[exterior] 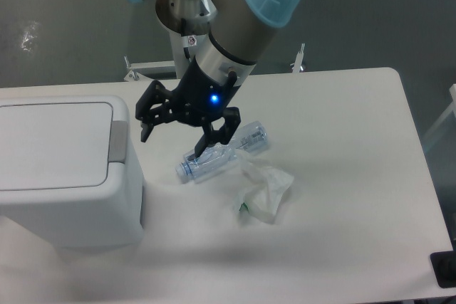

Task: Open the trash can
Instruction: 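Lower the gripper onto the lid edge beside the trash can's grey hinge, then push the lid edge down with the gripper to flip the lid open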

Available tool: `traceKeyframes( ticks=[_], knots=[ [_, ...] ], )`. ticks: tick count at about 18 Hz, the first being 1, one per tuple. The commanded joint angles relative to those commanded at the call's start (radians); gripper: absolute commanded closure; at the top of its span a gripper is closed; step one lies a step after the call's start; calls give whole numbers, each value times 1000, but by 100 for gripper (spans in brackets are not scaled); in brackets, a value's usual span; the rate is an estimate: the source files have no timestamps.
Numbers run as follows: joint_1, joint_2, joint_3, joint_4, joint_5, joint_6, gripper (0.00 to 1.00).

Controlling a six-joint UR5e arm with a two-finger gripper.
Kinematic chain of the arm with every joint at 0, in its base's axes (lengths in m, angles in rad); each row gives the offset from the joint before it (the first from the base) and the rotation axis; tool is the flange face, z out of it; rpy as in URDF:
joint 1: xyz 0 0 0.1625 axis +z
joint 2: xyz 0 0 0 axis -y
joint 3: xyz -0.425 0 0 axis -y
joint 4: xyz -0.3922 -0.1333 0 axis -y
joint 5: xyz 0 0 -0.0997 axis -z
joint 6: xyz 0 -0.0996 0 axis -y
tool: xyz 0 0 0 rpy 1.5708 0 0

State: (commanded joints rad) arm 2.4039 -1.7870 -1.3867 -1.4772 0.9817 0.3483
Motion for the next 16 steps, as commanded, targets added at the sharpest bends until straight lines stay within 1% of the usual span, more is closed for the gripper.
traceKeyframes(
  ticks=[5, 11, 16],
  knots=[
    [-28, 3, -8, -2, 8, -55, 0],
    [-31, 11, -60, 5, 11, -49, 0],
    [-31, 11, -61, 6, 28, -49, 0]
  ],
)
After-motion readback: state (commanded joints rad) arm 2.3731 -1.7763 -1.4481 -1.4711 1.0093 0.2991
